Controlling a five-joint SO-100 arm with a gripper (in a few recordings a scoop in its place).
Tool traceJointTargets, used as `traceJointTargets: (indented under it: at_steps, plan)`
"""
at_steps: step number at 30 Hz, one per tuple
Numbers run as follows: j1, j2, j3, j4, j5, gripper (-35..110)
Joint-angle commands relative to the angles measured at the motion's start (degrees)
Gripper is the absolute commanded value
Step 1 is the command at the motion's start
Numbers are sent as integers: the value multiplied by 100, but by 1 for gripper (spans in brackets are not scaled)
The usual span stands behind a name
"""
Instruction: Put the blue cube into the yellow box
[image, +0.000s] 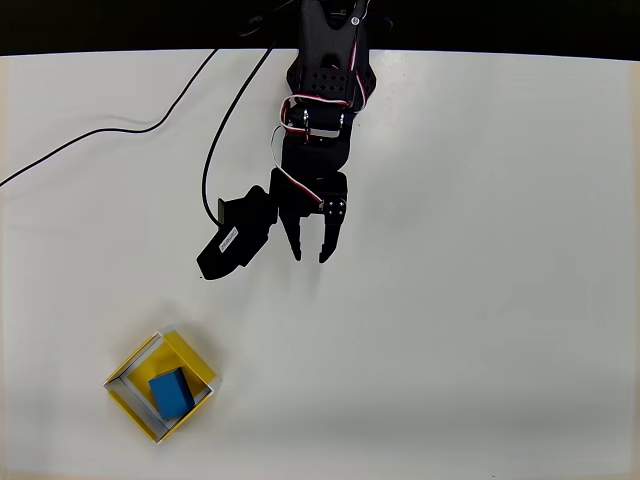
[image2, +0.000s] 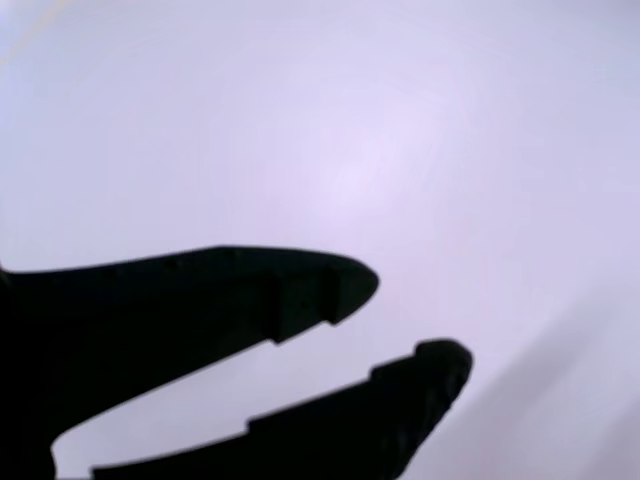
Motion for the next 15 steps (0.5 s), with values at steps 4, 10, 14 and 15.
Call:
traceJointTargets:
  at_steps: [4, 10, 14, 15]
  plan:
    - [-167, 1714, 791, 1617, 0, 10]
    - [-44, 2417, 1503, 2259, -26, 8]
    - [-141, 2461, 1503, 2856, 272, 7]
    - [-176, 2461, 1503, 2988, 299, 7]
